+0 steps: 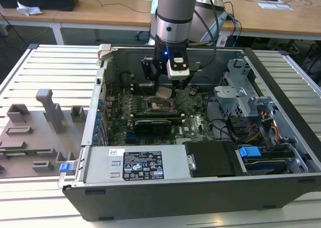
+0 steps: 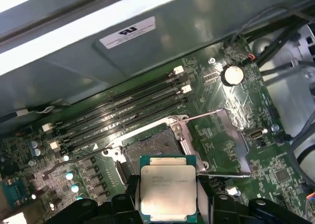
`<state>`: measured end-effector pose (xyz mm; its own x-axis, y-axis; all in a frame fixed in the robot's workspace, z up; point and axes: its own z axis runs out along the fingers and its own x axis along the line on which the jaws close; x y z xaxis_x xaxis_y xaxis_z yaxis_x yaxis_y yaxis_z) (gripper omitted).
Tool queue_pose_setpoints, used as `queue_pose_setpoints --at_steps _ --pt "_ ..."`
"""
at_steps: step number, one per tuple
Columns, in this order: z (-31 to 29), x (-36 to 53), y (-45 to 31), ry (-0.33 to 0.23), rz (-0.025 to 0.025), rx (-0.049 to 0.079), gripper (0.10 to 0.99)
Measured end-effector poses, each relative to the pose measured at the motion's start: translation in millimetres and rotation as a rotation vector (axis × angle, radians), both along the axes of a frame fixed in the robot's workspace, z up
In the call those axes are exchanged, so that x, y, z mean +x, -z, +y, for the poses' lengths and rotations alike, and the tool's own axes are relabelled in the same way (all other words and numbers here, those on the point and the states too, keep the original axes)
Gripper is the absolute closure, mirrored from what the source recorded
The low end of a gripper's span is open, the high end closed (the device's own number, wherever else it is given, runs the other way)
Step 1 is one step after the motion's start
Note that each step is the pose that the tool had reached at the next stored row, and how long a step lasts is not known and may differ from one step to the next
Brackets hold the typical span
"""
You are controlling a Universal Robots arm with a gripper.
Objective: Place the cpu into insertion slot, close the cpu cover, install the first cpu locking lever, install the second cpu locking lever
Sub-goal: 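Place the cpu into insertion slot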
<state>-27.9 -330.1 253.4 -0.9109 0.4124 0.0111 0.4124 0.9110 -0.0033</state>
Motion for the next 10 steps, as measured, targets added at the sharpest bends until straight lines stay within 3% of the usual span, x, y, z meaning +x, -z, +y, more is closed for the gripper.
queue_pose_setpoints --at_steps 10 --pt "0.0 0.0 0.2 0.141 0.0002 -0.012 0.541"
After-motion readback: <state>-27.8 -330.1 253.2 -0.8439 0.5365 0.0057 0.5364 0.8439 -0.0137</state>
